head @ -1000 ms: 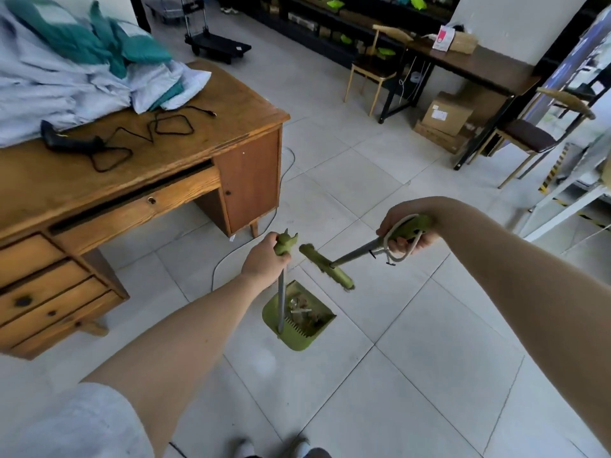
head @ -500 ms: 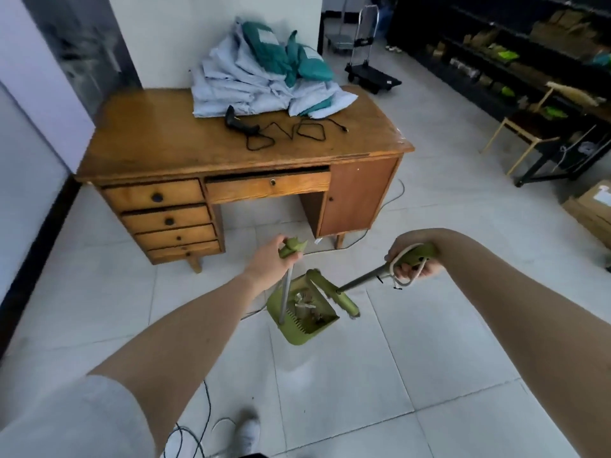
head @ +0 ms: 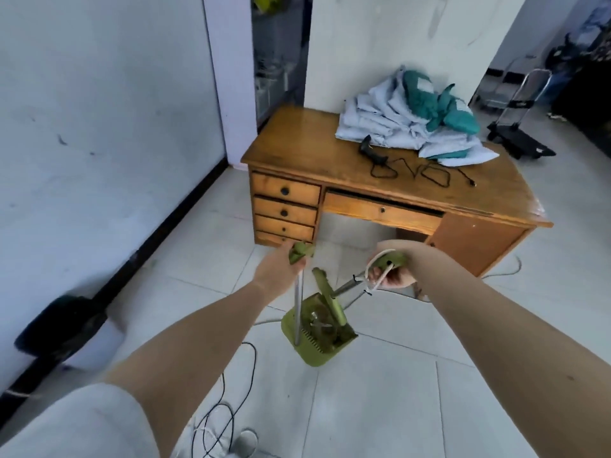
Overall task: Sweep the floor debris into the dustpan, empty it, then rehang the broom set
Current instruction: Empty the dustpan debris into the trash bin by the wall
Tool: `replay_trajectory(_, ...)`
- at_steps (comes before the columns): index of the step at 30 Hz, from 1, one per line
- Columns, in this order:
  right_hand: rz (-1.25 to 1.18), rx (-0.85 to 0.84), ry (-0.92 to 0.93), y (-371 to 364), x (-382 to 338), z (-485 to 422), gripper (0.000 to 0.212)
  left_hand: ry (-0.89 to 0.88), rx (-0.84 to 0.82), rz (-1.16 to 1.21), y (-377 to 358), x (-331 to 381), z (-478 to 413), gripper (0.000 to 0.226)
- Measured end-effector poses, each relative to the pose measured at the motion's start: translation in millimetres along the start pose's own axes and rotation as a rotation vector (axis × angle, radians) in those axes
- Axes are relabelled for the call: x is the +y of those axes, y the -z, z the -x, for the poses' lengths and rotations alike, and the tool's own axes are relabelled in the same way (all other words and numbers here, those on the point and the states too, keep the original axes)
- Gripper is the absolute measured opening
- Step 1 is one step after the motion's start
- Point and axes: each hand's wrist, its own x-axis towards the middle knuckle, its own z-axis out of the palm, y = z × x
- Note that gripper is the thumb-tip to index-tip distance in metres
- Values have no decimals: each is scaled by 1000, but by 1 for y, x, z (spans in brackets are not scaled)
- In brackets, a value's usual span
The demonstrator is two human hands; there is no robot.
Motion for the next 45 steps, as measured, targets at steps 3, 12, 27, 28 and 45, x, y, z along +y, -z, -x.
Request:
replay_trajectory(3,48,-20,12,-51,-27,-7,35,37,32,23,36,-36,-3,29)
replay_trajectory(12,276,-169,-22,-209,-104,-27,29,220,139,88,148,-137,0,25)
replay_trajectory(27,656,-363,139,-398,-226,-43,33,581,555,-25,300,-248,61,29)
replay_trajectory(28,689,-387,114,-407,-232,-44,34,605,581,-52,307,-250,65,31)
replay_trajectory(45,955,-692,14,-514,-326,-94,38,921,629,-709,367,-240,72,27)
